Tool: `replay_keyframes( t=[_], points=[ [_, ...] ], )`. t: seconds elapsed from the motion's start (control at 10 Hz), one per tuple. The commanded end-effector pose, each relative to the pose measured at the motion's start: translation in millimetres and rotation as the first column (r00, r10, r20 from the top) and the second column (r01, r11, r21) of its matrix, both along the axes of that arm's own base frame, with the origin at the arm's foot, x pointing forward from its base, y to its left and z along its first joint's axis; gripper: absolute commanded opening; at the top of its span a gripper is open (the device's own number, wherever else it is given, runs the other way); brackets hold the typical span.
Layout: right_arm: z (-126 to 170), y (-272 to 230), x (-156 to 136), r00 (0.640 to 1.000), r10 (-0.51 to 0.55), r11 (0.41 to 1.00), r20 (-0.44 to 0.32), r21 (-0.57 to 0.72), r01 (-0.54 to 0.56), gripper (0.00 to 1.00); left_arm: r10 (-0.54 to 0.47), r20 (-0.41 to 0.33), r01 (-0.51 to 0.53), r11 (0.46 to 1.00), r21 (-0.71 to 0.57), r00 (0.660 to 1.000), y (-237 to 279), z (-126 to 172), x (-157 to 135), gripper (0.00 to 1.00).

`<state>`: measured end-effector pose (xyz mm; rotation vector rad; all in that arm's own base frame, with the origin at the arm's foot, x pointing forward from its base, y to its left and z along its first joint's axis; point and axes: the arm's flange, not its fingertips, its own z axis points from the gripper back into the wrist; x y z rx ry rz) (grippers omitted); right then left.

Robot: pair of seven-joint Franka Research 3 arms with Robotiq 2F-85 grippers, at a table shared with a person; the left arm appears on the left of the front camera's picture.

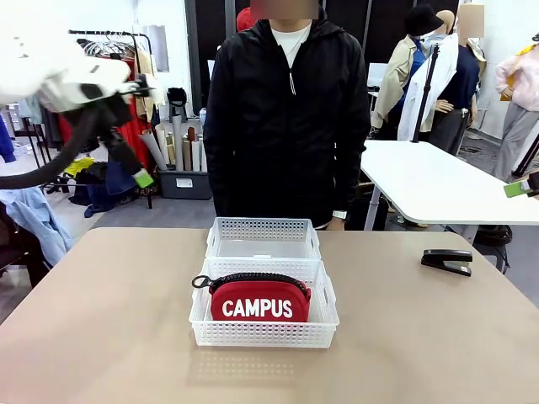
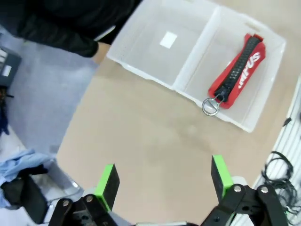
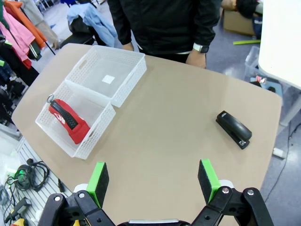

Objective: Distribute items into two baskets.
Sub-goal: Pick up the Stapler that the person points to.

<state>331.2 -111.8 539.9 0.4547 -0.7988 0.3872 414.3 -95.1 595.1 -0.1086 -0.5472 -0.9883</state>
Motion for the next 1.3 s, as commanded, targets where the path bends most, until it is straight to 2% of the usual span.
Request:
replay_keyframes(
  t=[0.0,0.2,0.5,1.0,1.2],
  points=[
    [1.1,0.2,0.8,1.000,0.009,1.000,0.009,0.014,-0.009,1.00,0.004,0.042,0.002,0.991,-0.134,0.999,33.7,-10.8,-30.8,1.00],
    [1.1,0.2,0.8,1.000,0.009,1.000,0.009,0.014,-0.009,1.00,0.015,0.078,0.003,0.973,-0.229,0.997,66.4,-14.2,-60.7,1.00],
    [1.1,0.2,0.8,1.000,0.009,1.000,0.009,0.014,-0.009,1.00,0.006,0.108,0.030,0.942,-0.335,0.994,96.2,-42.6,-94.4,1.00],
    [1.1,0.2,0.8,1.000,0.009,1.000,0.009,0.014,-0.009,1.00,0.109,0.132,-0.031,0.871,-0.489,0.985,171.7,-87.5,-107.9,1.00],
    [1.1,0.2,0.8,1.000,0.009,1.000,0.009,0.014,-0.009,1.00,0.114,0.113,-0.041,0.860,-0.509,0.987,177.7,-96.3,-102.7,1.00]
  ],
)
